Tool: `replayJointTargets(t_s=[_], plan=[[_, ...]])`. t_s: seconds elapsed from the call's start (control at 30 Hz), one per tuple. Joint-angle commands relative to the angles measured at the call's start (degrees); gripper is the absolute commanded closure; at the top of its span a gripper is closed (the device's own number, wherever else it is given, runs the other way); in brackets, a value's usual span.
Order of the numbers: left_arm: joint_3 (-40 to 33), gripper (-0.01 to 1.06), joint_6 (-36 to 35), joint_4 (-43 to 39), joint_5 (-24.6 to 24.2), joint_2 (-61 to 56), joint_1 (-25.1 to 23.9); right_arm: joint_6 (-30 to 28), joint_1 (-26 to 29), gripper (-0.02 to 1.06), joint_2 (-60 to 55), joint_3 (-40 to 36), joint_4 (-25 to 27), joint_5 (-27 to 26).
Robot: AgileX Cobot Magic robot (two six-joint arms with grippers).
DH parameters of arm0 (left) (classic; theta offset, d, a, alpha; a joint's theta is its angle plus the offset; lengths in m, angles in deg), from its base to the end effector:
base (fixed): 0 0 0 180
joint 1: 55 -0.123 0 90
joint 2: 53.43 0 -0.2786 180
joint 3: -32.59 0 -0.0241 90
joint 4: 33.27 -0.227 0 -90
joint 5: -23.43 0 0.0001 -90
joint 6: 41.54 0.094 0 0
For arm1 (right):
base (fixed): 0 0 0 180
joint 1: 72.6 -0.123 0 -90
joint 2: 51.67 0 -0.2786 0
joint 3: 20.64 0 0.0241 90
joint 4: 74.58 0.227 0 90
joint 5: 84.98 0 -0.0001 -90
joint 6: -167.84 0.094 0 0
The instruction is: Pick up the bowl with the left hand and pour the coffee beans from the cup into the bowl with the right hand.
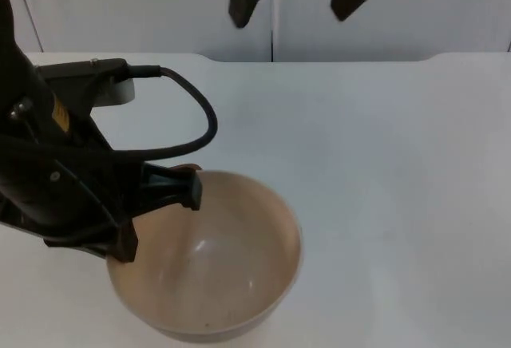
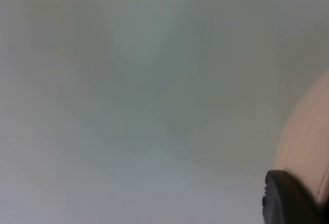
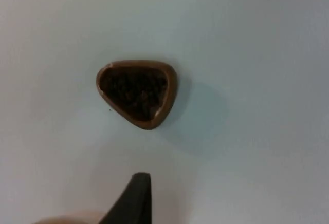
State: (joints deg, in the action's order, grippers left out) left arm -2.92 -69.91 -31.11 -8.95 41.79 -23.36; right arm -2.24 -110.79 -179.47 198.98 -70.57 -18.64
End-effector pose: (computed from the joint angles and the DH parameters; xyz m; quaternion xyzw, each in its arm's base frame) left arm 0.2036 -0.1277 0.1806 0.0140 0.9890 -0.0841 0.1210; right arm 0.3399 0.2751 0.2897 -0.2316 0.9469 0.1212 0.1872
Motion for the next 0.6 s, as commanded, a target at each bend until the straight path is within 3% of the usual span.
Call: replayJointTargets(t_s=[0.0, 0.3, 0.57], plan=[[-0.2, 1.05, -0.7, -0.3, -0.2, 0.0, 0.3, 3.8, -1.8, -0.01, -3.6, 3.1, -2.6, 0.6], [-0.2, 1.05, -1.3, -0.3, -0.2, 0.0, 0.3, 9.7, -3.1, 0.03, -11.3, 4.5, -3.0, -0.4], [-0.2, 1.05, -2.3, -1.2, -0.3, 0.0, 0.3, 12.1, -3.2, 0.05, -14.7, 4.5, 0.5, -2.4]])
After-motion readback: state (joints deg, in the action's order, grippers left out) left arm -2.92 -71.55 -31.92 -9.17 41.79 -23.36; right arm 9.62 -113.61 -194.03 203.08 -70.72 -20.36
